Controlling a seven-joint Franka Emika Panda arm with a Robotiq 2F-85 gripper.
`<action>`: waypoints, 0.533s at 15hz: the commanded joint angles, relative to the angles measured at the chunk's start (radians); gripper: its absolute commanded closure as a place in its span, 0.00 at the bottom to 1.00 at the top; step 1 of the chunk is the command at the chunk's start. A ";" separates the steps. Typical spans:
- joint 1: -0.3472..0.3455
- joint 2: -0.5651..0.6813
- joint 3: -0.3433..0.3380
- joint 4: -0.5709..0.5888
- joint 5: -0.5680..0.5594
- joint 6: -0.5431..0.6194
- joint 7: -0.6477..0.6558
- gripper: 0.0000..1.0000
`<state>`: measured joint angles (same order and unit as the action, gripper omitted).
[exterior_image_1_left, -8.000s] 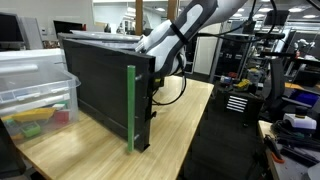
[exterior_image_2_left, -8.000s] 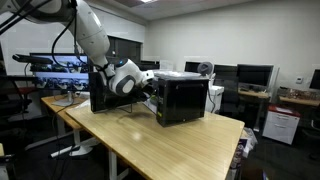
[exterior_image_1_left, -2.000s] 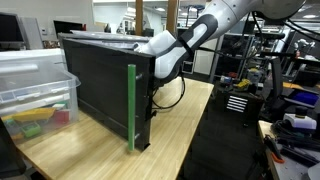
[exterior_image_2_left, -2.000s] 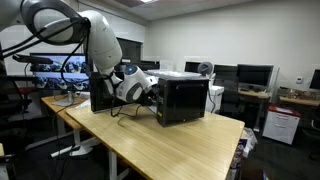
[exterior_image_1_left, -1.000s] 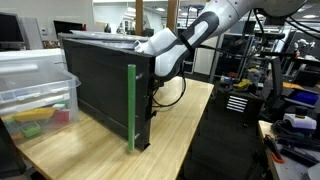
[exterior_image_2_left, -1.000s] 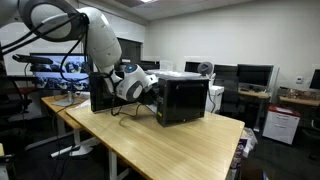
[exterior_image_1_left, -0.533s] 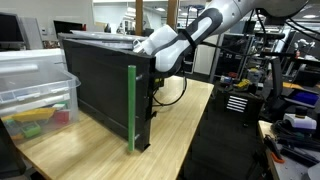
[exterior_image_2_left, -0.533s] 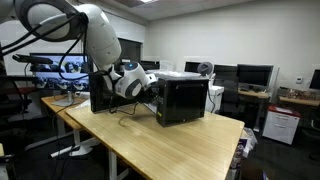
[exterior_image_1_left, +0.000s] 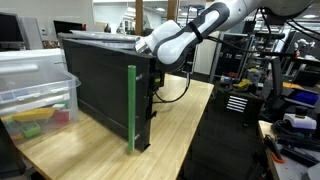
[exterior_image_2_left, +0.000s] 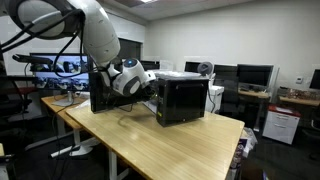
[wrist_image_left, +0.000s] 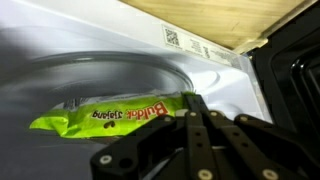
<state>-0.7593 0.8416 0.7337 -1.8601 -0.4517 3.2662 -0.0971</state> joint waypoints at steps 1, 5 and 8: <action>-0.062 -0.040 0.056 -0.070 -0.015 -0.017 -0.006 1.00; -0.122 -0.046 0.141 -0.123 -0.031 -0.031 -0.015 1.00; -0.173 -0.052 0.206 -0.153 -0.051 -0.054 -0.017 1.00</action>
<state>-0.8600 0.8313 0.8727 -1.9505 -0.4801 3.2502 -0.0982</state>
